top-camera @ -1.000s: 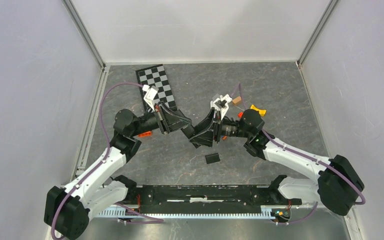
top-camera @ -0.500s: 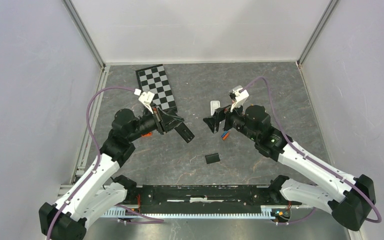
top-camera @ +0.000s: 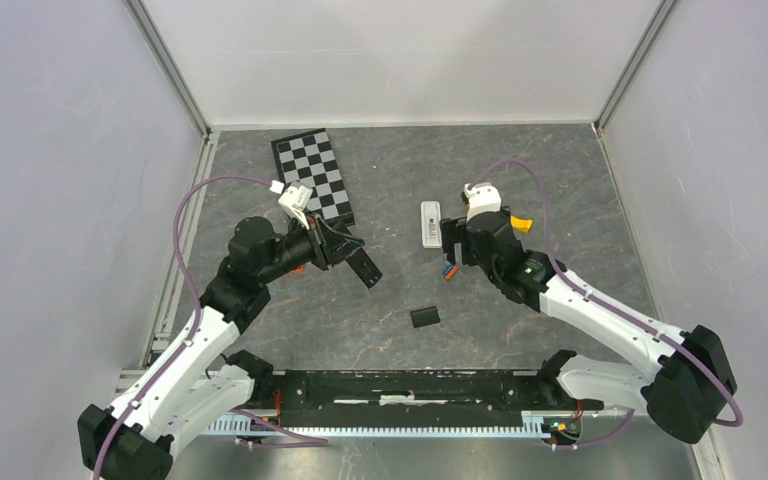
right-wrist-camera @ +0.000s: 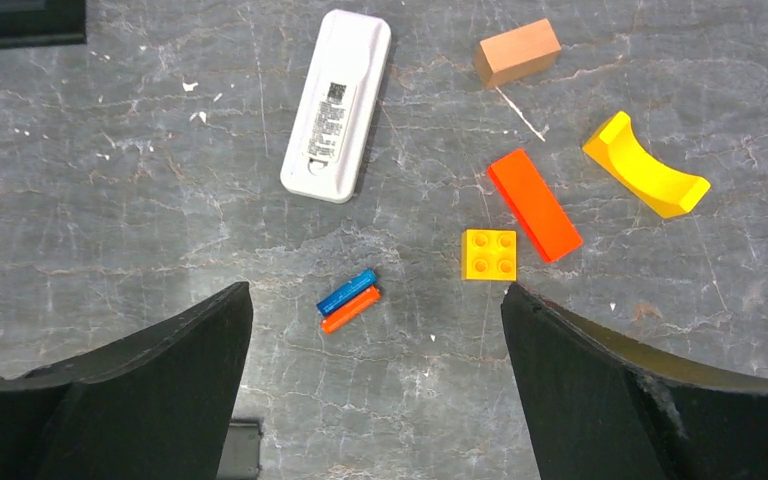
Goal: Load the batteries into the remote control
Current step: Pick up the battery from the center of the board.
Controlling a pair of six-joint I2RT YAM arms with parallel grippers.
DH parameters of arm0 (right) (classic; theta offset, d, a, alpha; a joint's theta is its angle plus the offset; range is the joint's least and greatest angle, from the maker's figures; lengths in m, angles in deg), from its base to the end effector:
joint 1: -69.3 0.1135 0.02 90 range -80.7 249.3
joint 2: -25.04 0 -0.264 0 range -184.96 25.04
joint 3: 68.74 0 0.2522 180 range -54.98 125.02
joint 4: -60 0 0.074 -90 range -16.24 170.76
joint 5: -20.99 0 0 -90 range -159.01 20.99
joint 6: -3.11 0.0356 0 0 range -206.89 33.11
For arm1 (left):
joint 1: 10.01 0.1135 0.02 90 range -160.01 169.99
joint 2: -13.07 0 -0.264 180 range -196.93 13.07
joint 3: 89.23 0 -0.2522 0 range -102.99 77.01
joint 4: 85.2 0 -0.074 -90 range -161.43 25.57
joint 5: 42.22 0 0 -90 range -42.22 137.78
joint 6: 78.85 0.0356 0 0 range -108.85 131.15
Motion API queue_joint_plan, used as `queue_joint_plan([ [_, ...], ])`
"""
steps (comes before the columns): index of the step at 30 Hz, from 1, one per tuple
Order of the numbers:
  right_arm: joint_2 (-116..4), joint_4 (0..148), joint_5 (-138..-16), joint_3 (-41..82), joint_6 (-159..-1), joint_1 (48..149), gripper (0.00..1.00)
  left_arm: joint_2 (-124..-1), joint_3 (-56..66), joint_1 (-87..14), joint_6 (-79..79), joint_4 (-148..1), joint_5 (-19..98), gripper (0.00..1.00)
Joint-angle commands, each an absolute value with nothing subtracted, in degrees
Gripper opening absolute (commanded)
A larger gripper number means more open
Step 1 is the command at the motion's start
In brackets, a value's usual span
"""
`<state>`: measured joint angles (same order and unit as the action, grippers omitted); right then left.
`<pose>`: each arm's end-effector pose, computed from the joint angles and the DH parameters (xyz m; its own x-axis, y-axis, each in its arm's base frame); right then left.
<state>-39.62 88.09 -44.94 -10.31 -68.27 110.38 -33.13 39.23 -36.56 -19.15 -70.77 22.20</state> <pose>0.1947 0.1505 0.2647 -0.5132 -0.0607 -0.8561 -0.1923 0.9803 0.0458 0.1659 -0.1001 0.3108 -0.5178 -0.2500 -0.8181 0.6061 0.5677 -0.5571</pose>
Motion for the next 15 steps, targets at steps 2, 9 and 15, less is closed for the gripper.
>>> queue_joint_plan([
  [2,-40.8,81.6,-47.8,-14.0,-71.3,110.0,0.98,-32.7,37.0,-36.6,-17.0,-71.9,22.8,0.02],
  [9,-47.0,83.6,-43.2,-13.7,-63.1,109.6,0.98,-32.7,37.3,-36.6,-17.2,-71.8,22.9,0.02],
  [15,-49.0,84.5,-44.2,-15.4,-61.1,105.9,0.98,-32.3,37.3,-36.7,-16.8,-71.8,22.9,0.02],
])
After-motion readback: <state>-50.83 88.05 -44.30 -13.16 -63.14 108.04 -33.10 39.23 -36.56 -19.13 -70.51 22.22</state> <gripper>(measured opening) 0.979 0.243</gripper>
